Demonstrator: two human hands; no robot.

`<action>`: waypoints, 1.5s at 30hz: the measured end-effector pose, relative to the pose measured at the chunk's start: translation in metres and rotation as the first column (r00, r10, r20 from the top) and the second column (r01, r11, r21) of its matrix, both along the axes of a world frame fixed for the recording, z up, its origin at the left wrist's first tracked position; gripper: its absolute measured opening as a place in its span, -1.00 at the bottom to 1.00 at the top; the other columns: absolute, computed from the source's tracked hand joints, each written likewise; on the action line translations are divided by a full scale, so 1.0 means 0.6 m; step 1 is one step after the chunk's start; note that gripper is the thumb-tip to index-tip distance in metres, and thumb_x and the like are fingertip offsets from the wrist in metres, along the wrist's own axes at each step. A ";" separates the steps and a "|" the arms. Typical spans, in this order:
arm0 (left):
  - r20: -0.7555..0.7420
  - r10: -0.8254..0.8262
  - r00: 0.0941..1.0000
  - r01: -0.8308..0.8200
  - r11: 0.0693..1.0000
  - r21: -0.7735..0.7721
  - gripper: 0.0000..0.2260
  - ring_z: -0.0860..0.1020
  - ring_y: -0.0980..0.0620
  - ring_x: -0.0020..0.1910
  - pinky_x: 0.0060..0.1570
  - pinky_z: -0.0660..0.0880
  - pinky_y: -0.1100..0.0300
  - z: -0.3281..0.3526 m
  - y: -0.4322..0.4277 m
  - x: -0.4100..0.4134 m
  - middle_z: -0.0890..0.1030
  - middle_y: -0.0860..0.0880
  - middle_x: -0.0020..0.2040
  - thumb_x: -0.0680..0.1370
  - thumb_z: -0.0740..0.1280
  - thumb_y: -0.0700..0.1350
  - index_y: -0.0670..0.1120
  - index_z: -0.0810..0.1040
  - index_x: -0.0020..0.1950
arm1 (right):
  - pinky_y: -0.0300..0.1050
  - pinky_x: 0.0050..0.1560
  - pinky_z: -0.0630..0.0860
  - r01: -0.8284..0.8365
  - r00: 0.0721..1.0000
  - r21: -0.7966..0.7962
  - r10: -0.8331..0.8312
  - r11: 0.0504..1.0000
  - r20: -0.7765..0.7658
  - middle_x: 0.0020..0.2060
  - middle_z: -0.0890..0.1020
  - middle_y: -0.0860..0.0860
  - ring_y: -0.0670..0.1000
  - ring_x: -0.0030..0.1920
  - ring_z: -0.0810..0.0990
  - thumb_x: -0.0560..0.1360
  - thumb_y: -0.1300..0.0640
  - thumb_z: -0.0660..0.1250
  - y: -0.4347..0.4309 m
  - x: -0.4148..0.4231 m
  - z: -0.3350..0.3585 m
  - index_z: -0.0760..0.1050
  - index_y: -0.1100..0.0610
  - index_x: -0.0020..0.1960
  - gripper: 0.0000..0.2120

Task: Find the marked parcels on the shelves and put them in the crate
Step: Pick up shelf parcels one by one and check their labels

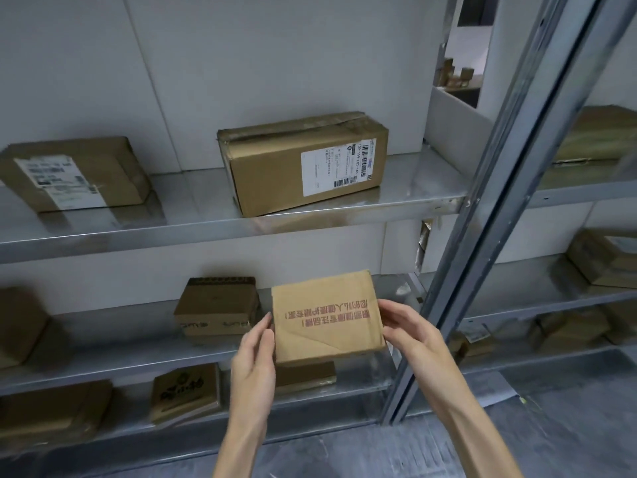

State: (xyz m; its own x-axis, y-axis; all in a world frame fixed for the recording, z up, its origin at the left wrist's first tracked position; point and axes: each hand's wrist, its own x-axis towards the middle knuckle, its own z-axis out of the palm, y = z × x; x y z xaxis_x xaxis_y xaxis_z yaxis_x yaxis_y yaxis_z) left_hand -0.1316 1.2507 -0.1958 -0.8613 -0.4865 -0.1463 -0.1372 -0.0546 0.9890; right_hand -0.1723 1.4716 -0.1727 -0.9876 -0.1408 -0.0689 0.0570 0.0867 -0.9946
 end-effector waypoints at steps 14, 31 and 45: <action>-0.076 -0.024 0.997 0.023 1.000 -0.019 -0.66 0.57 0.23 0.20 0.09 0.51 0.28 0.036 -0.019 0.048 0.67 0.25 0.12 0.67 0.23 -0.16 0.30 0.58 0.18 | -0.16 0.32 0.44 0.032 0.999 -0.139 -0.032 0.990 0.003 0.26 0.61 -0.19 -0.24 0.30 0.52 0.70 -0.02 0.04 -0.029 0.026 -0.001 0.51 -0.15 0.35 -0.65; -0.196 -0.023 0.980 0.028 0.999 0.023 -0.78 0.56 0.36 0.10 0.04 0.54 0.33 0.077 -0.015 0.027 0.66 0.24 0.08 0.67 0.20 -0.04 0.18 0.56 0.23 | -0.19 0.17 0.54 0.145 0.984 -0.173 -0.161 0.974 -0.081 0.08 0.69 -0.17 -0.21 0.16 0.61 0.68 0.06 0.13 -0.040 0.018 0.039 0.55 -0.02 0.23 -0.75; -0.252 -0.034 0.967 0.022 0.998 -0.051 -0.75 0.54 0.28 0.23 0.15 0.48 0.32 0.104 -0.017 0.025 0.65 0.28 0.13 0.67 0.22 -0.06 0.22 0.55 0.26 | 0.04 0.34 0.49 0.095 0.984 -0.208 -0.123 0.973 -0.125 0.17 0.66 -0.14 -0.12 0.26 0.58 0.66 0.11 0.21 -0.047 0.005 0.057 0.52 -0.14 0.28 -0.73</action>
State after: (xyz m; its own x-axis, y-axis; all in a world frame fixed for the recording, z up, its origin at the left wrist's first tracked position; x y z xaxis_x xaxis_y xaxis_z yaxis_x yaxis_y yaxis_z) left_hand -0.1165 1.2404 -0.1334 -0.8809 -0.4626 0.1001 0.1164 -0.0069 0.9932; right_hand -0.1695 1.4436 -0.1384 -0.9958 -0.0290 0.0863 -0.0824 -0.1147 -0.9900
